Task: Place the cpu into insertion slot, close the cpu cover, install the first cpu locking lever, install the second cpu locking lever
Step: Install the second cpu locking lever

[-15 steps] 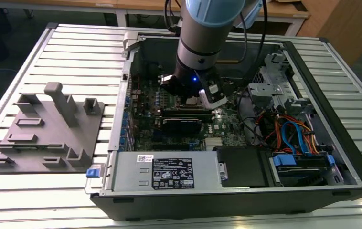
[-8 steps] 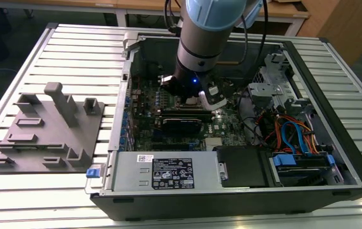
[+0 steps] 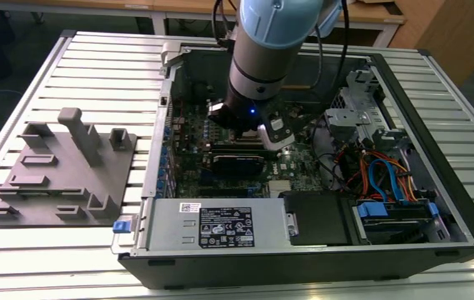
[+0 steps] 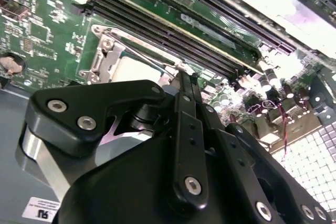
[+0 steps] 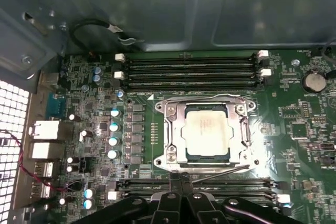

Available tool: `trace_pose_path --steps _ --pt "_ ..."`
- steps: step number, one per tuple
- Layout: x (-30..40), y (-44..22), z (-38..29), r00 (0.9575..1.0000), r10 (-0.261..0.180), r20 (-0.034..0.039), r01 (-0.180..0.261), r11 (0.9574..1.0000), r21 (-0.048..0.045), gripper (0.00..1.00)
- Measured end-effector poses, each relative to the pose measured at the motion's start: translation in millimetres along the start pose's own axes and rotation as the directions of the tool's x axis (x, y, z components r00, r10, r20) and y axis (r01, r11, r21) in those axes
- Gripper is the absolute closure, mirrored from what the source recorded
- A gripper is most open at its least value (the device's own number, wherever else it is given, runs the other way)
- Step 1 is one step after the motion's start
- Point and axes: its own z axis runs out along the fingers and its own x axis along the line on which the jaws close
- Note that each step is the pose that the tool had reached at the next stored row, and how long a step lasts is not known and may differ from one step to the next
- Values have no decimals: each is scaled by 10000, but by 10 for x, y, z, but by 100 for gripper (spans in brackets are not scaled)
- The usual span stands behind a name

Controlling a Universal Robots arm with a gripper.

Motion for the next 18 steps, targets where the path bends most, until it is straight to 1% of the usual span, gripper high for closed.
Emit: trace_pose_path --steps 2,7,9,13,18 --pt "13 -12 15 10000 0 -3 0 10000 -30 89" --pt "36 -66 59 10000 -3 -4 3 9999 -109 89" --pt "45 -77 75 10000 -2 -6 2 9999 -162 89" --pt "60 -89 108 10000 -11 -11 11 9995 -304 89" --pt "72 -107 167 10000 -11 -13 11 9993 -385 89"
